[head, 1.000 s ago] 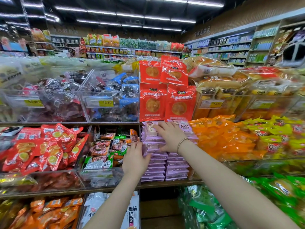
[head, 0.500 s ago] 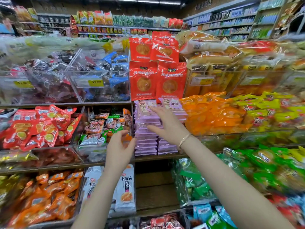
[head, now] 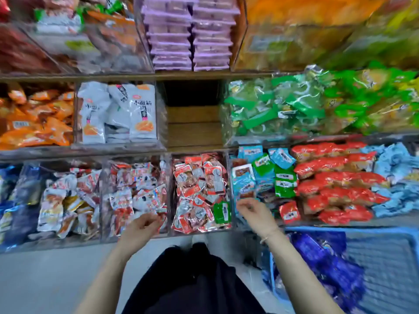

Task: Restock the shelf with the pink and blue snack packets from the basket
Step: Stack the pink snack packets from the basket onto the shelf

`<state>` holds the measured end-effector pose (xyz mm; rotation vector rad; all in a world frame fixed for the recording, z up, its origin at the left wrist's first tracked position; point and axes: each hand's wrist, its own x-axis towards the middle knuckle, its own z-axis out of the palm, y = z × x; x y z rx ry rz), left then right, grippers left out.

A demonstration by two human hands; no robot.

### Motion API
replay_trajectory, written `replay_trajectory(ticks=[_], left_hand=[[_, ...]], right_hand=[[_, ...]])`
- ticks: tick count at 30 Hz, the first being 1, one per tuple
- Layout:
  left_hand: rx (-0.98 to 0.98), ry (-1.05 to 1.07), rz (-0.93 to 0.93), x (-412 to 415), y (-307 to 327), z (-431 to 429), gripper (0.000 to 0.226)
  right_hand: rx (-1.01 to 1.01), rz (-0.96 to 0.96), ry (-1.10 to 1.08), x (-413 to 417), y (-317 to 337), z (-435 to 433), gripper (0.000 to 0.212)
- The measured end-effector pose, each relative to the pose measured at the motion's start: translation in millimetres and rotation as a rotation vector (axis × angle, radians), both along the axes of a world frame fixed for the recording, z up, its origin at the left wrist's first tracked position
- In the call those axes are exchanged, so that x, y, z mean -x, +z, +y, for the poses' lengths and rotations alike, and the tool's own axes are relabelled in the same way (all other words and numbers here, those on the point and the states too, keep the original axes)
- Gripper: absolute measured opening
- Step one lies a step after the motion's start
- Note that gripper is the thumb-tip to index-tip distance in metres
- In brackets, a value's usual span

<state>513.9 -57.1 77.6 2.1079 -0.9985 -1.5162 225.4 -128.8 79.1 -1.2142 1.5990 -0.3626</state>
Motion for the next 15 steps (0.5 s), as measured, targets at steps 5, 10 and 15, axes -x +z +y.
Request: replay_trajectory(ticks=[5, 10, 15], left_hand=[[-0.252, 0.001, -0.016, 9, -41, 63, 0.013], [-0.266, 0.028, 0.004, 35, -59, 97, 0.015], [-0.254, -0.030, 0.020, 95, -67, 140, 0.015]], right_hand=[[-0.259, 0.252, 0.077, 66, -60, 108, 0.023], [-0.337, 0.280, -0.028, 118, -92, 191, 0.039], [-0.318, 0.228, -0.222, 162, -99, 250, 0.037]])
